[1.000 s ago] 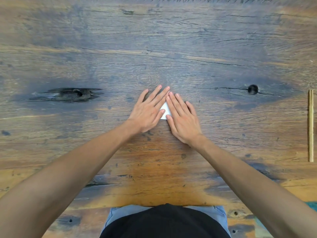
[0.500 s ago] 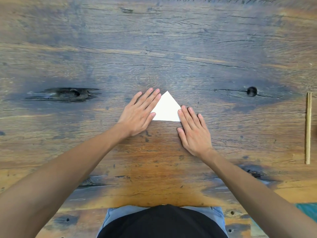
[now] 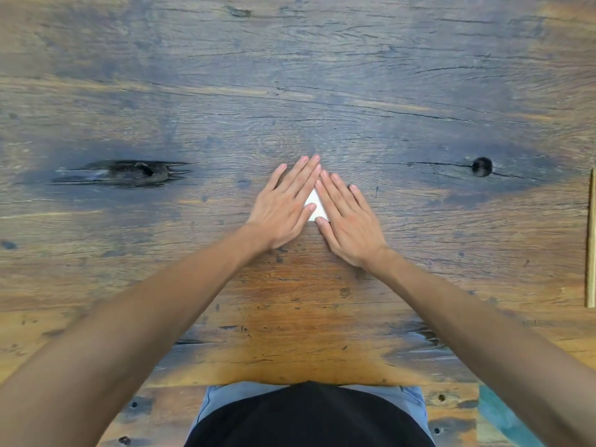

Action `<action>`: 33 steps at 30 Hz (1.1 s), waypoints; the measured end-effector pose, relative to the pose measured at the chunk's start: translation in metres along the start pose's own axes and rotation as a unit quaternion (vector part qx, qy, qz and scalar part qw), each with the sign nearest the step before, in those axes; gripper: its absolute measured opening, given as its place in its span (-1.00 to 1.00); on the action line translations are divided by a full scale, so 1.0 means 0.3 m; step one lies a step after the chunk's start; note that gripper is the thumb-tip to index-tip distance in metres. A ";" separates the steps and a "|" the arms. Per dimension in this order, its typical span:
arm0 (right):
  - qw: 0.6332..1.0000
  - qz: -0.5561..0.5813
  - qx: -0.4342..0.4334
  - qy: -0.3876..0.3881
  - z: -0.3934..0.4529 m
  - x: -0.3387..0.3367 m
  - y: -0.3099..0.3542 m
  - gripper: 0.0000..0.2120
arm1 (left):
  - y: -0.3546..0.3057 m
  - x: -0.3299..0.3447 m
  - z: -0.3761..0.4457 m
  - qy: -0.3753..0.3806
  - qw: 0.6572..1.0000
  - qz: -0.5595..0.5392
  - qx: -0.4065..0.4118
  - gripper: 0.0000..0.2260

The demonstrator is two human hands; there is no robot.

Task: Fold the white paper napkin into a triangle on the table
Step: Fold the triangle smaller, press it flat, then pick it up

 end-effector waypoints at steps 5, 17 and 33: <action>1.000 -0.012 0.001 -0.025 -0.016 0.030 -0.023 -0.38 | 0.002 0.024 0.004 -0.018 1.000 0.003 -0.002 -0.41; 0.999 -0.017 0.027 -0.021 -0.214 0.049 -0.089 -0.41 | 0.071 0.044 -0.105 -0.009 1.000 0.018 -0.014 -0.40; 0.969 0.204 0.119 -0.075 -0.144 -0.064 -0.013 -0.49 | 0.086 -0.071 -0.325 0.000 0.971 -0.133 -0.198 -0.46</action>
Point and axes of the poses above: each hand's wrist, its own z-axis towards the middle knuckle, its own x-axis out of the palm, y = z × x, the point moved 1 cm from there along z, towards the middle knuckle, and after that the axes turned 11 degrees about z, right-handed, at the moved point
